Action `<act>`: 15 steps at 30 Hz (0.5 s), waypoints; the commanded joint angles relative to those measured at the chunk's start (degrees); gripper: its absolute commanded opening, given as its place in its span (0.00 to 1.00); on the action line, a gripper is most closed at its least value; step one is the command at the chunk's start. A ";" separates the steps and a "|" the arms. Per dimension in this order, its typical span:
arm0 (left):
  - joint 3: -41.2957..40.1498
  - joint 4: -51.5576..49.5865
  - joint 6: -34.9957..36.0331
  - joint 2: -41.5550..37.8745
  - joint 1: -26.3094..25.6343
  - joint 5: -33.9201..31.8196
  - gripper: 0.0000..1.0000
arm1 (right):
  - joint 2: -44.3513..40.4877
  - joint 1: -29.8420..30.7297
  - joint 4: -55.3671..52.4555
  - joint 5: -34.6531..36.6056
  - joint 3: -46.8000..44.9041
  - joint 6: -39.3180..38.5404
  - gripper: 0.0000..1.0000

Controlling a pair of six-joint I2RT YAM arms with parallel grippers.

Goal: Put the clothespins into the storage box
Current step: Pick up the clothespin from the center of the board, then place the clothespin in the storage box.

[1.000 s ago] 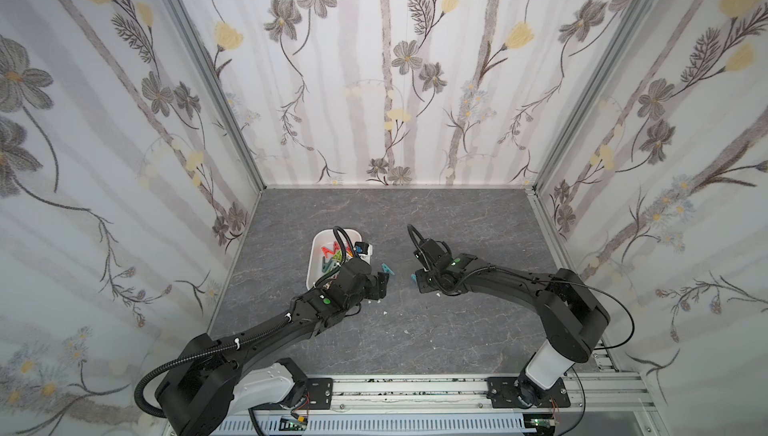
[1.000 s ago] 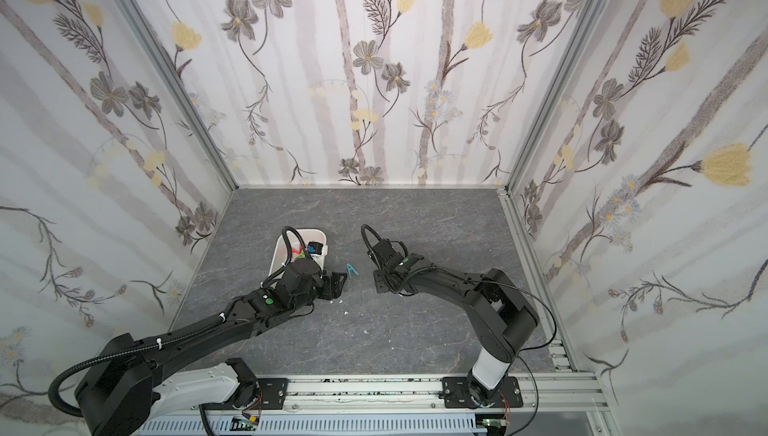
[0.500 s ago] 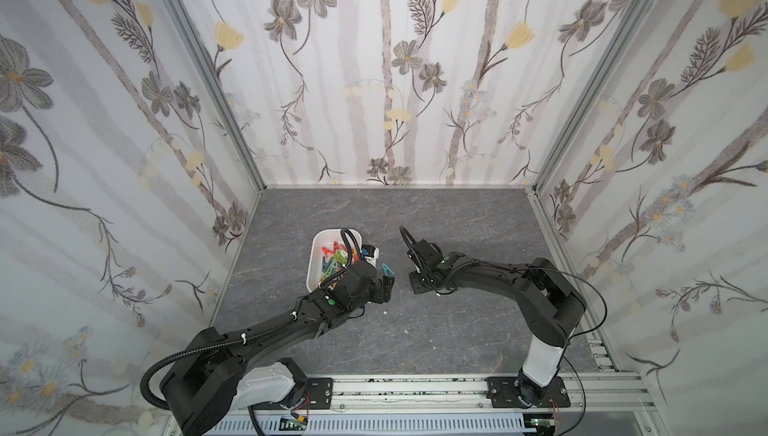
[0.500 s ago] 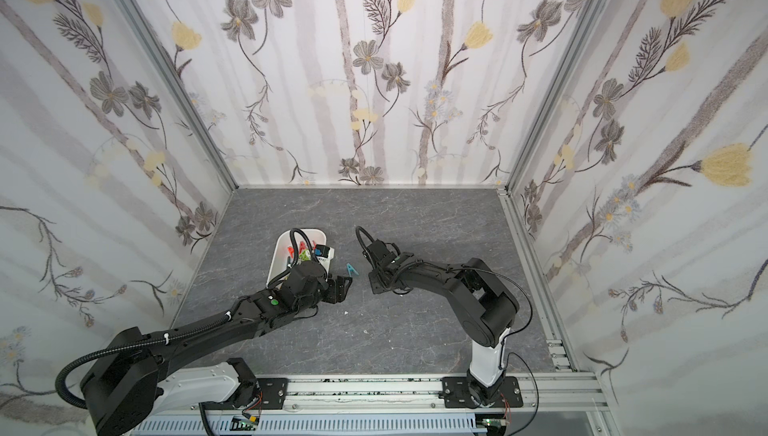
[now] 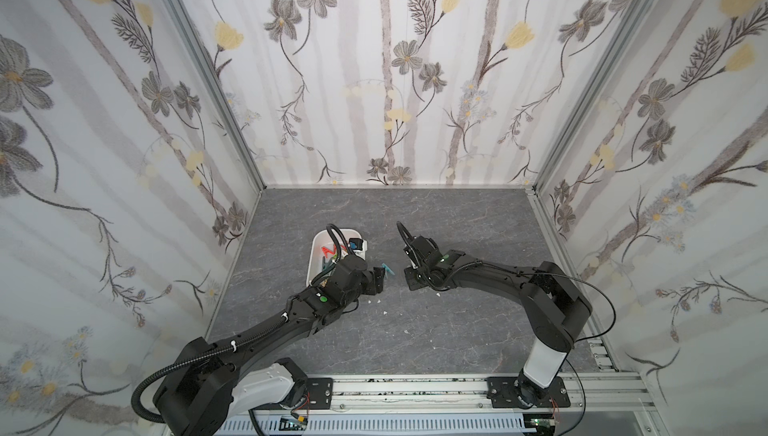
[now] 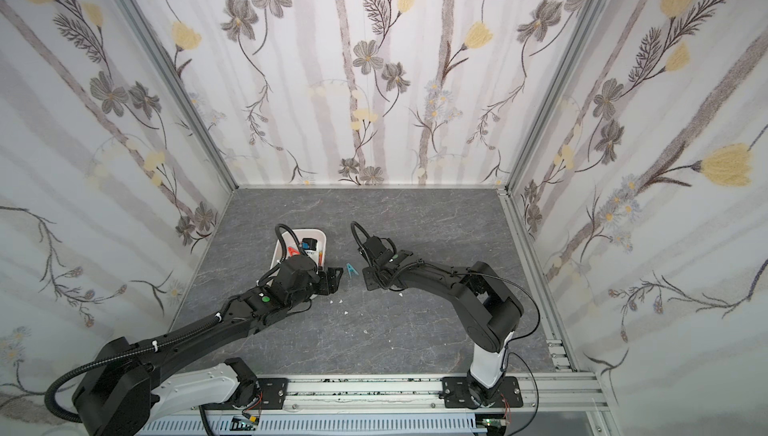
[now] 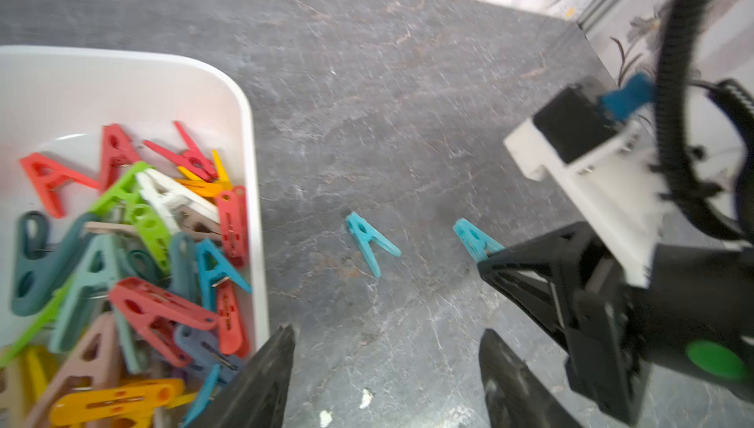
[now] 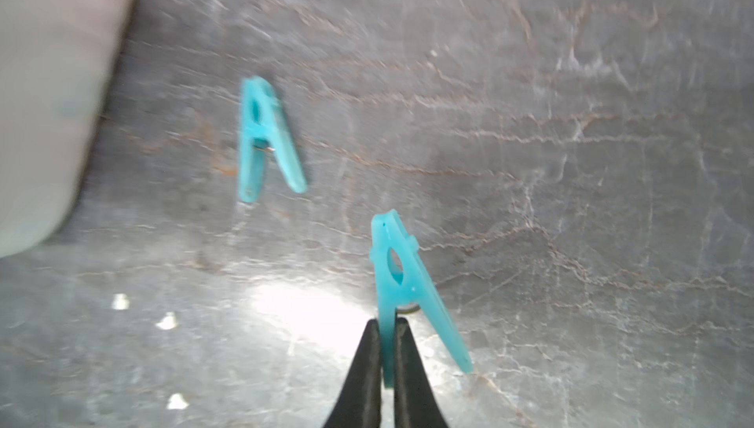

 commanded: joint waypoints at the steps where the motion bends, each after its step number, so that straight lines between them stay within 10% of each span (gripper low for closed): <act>1: 0.40 -2.28 -0.50 -2.36 4.28 -1.89 0.72 | -0.57 3.32 -0.49 -0.33 3.50 0.94 0.09; 9: -0.45 -11.24 -3.59 -8.72 20.90 -7.77 0.75 | 8.73 7.79 4.23 -7.88 21.93 5.44 0.09; 15: -1.40 -11.88 -2.16 -13.47 23.54 -6.62 0.75 | 20.98 8.31 2.48 -12.24 39.48 6.23 0.13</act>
